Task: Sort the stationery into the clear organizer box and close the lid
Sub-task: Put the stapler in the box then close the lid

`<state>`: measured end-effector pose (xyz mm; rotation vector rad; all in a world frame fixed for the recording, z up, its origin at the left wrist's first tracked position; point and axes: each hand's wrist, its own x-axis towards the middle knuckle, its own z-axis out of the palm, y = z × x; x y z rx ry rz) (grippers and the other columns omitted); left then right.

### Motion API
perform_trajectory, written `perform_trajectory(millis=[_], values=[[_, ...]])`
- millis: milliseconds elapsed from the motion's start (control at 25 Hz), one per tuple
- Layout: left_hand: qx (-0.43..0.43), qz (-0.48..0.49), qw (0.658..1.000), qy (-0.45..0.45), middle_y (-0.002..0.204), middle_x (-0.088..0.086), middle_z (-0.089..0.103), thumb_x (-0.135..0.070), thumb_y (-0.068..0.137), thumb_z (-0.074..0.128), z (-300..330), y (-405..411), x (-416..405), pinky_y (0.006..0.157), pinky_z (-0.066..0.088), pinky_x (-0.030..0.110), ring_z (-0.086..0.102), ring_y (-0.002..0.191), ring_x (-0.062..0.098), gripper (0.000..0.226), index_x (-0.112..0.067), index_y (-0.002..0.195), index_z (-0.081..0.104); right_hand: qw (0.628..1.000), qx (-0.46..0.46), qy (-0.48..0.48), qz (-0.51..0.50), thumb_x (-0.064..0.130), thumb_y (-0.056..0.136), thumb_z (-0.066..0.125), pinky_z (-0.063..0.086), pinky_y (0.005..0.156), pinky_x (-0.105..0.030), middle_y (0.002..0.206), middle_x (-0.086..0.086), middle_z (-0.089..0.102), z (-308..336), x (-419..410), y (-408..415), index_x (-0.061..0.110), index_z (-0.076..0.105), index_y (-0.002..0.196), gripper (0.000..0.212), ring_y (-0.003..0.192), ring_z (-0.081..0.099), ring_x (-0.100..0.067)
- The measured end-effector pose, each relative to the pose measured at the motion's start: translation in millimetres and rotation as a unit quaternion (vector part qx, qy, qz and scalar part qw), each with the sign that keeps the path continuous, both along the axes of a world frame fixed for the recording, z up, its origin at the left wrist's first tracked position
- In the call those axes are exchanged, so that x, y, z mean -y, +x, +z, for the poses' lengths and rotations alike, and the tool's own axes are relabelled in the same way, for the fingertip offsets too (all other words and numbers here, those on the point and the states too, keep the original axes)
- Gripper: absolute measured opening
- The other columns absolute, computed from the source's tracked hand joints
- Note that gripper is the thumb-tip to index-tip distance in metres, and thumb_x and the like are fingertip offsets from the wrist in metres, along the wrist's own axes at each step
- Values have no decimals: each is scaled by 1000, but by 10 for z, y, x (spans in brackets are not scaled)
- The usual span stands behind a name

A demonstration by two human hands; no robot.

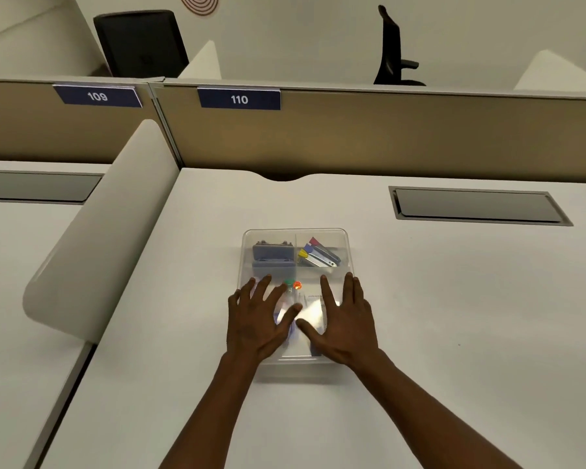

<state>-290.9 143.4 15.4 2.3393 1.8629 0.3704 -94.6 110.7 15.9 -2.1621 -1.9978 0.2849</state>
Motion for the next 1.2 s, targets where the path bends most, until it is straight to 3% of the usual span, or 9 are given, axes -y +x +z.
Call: perform_trajectory(millis=[80, 160, 240, 360, 520, 680, 880, 1080, 1200], values=[[-1, -3, 998, 55, 136, -4, 57, -68, 93, 27, 60, -7, -130, 91, 42, 43, 52, 119, 25, 54, -38, 126, 58, 997, 64, 50, -12, 79, 82, 33, 46, 90, -47, 137, -24, 50, 108, -213, 29, 22, 33, 152, 90, 122, 48, -40], [-6, -17, 997, 80, 126, 1, 60, -56, 96, 37, 91, -20, -301, 81, 43, 38, 54, 106, 26, 45, -31, 124, 61, 994, 76, 72, -33, 69, 87, 35, 44, 85, -44, 125, -18, 55, 189, -435, 96, 15, 38, 148, 80, 109, 52, -34], [-9, -23, 997, 73, 126, 4, 59, -48, 97, 44, 73, -38, -443, 83, 46, 38, 54, 107, 27, 40, -27, 126, 62, 997, 50, 57, -33, 64, 92, 32, 38, 102, -49, 148, -19, 36, 129, -536, 144, 15, 28, 152, 78, 132, 40, -37], [33, -23, 997, 67, 141, 7, 51, -44, 95, 50, -27, -77, -548, 103, 42, 46, 42, 133, 31, 36, -28, 124, 62, 998, 33, 50, 10, 62, 95, 27, 6, 121, -51, 167, -10, -11, -29, -568, 163, 19, 3, 159, 81, 154, -7, -29], [32, -36, 997, 53, 166, 5, 4, -50, 97, 42, -130, -93, -590, 123, 14, 45, -2, 153, 26, 52, -36, 147, 37, 999, -29, 27, 20, 62, 96, 29, 5, 125, -50, 166, -5, -18, -84, -643, 215, 23, -8, 159, 82, 153, -15, -22], [8, -19, 1000, -4, 165, 10, -11, -58, 97, 29, -132, -80, -614, 123, 7, 41, -9, 152, 28, 68, -37, 155, 1, 997, -67, 23, 20, 62, 95, 30, 14, 124, -45, 167, -5, -14, -102, -651, 219, 24, -8, 158, 84, 154, -11, -22], [22, 10, 999, -23, 165, 10, 2, -67, 91, 27, -99, -60, -617, 120, 14, 38, 2, 152, 29, 77, -35, 156, 1, 999, -40, -3, 1, 68, 90, 24, 29, 116, -40, 168, -6, -6, -90, -684, 225, 19, 1, 159, 88, 155, -4, -24], [-46, 53, 997, -15, 150, 16, 37, -72, 90, 24, 116, 45, -904, 106, 42, 47, 38, 133, 36, 78, -27, 153, 24, 998, 43, 35, -38, 70, 87, 33, 43, 97, -50, 140, -17, 47, 99, -1041, 26, 12, 40, 142, 80, 127, 45, -35], [-81, 56, 995, 11, 141, 15, 44, -69, 91, 25, 171, 112, -1076, 97, 43, 45, 44, 123, 32, 78, -20, 152, 28, 996, 24, 62, -60, 70, 87, 35, 38, 103, -53, 146, -17, 41, 68, -1107, -11, 14, 35, 147, 81, 132, 40, -36]])
